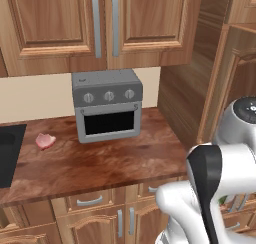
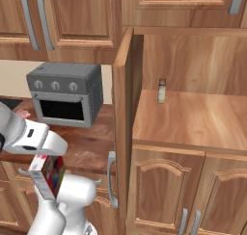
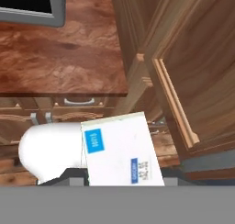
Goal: Pick the cereal and honey bottle from the counter and place them in the cabinets closest to them.
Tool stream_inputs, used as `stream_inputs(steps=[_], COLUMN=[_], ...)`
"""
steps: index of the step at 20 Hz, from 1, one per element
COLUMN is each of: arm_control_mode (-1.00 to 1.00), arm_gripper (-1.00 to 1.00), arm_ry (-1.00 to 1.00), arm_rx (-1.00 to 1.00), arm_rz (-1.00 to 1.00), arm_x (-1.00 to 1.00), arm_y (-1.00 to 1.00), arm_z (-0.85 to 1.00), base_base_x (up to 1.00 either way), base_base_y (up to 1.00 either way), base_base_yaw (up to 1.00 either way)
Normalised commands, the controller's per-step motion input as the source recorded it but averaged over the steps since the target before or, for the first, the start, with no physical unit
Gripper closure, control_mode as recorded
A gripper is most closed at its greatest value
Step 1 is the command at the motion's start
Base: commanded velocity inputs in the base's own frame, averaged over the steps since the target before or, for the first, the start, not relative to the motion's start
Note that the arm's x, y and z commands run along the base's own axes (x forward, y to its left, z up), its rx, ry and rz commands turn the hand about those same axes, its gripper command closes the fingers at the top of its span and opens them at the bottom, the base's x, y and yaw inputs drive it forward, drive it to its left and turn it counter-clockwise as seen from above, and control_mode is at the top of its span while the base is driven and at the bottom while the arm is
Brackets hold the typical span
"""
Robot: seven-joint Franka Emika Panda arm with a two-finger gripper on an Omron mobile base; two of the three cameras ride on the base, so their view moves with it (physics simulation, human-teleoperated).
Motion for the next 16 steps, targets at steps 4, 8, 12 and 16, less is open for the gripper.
stream_inputs(steps=[4, 8, 12, 16], arm_control_mode=[-1.00, -1.00, -1.00, 1.00], arm_gripper=[1.00, 1.00, 1.00, 1.00], arm_ry=[-0.02, 0.00, 0.00, 0.00], arm_rx=[0.00, 0.00, 0.00, 0.00], arm_rz=[0.00, 0.00, 0.00, 0.00], arm_x=[-0.19, 0.00, 0.00, -0.04], arm_y=[0.00, 0.00, 0.00, 0.00], arm_z=[0.00, 0.00, 0.00, 0.00], base_base_x=[0.00, 0.00, 0.00, -0.21], base_base_y=[0.00, 0.00, 0.00, 0.00], base_base_yaw=[0.00, 0.00, 0.00, 0.00])
